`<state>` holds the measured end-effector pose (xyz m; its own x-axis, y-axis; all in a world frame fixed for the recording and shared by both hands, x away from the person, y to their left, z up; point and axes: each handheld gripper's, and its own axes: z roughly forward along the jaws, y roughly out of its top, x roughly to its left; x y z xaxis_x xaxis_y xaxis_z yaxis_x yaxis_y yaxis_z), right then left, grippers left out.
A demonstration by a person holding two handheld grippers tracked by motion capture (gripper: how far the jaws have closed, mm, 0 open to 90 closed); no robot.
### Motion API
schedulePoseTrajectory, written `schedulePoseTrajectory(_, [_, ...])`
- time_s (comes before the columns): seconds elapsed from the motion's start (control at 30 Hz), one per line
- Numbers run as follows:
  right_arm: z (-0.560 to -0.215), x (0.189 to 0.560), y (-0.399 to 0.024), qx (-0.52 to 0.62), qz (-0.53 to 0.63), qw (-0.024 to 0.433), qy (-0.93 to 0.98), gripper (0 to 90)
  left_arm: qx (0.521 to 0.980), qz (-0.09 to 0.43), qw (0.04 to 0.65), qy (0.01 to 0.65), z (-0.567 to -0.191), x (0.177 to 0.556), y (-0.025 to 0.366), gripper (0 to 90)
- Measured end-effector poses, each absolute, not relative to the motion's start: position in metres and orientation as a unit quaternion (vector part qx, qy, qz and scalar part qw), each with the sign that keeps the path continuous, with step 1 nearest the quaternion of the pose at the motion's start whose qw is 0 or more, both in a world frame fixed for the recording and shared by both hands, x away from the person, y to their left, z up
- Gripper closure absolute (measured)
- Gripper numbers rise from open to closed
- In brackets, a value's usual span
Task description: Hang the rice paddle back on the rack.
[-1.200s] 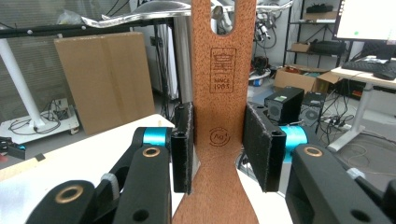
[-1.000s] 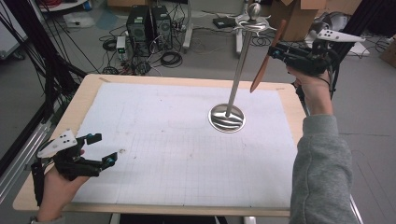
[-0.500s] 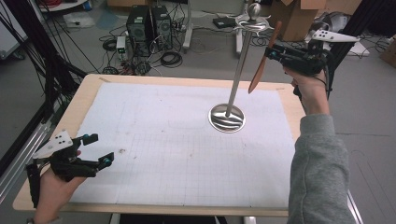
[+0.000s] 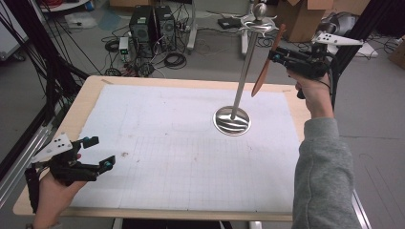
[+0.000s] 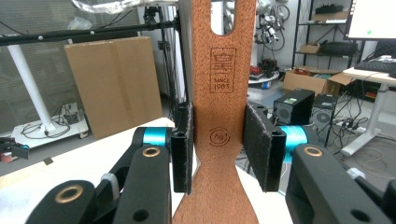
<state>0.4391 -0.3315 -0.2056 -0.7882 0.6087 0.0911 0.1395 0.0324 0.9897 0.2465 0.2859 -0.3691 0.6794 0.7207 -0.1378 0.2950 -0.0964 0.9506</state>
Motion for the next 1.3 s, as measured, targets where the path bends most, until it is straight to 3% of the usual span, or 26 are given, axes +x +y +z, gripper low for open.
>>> schedulePoseTrajectory(0.5, [-0.207, 0.439, -0.33, 0.269, 0.64, 0.191, 0.694, 64.3, 0.719, 0.185, 0.566, 0.358, -0.372, 0.248, 0.285, 1.8])
schedulePoseTrajectory(0.67, [-0.207, 0.439, -0.326, 0.272, 0.633, 0.208, 0.694, 60.0, 0.718, 0.185, 0.567, 0.358, -0.372, 0.249, 0.284, 1.8])
schedulePoseTrajectory(1.0, [-0.206, 0.436, -0.327, 0.281, 0.633, 0.216, 0.688, 40.0, 0.719, 0.182, 0.567, 0.357, -0.372, 0.252, 0.282, 1.8])
schedulePoseTrajectory(1.2, [-0.206, 0.432, -0.321, 0.281, 0.624, 0.224, 0.694, 18.2, 0.723, 0.178, 0.568, 0.35, -0.372, 0.257, 0.277, 1.8])
schedulePoseTrajectory(1.3, [-0.209, 0.43, -0.319, 0.276, 0.626, 0.233, 0.691, 14.6, 0.725, 0.174, 0.568, 0.348, -0.373, 0.26, 0.273, 1.8])
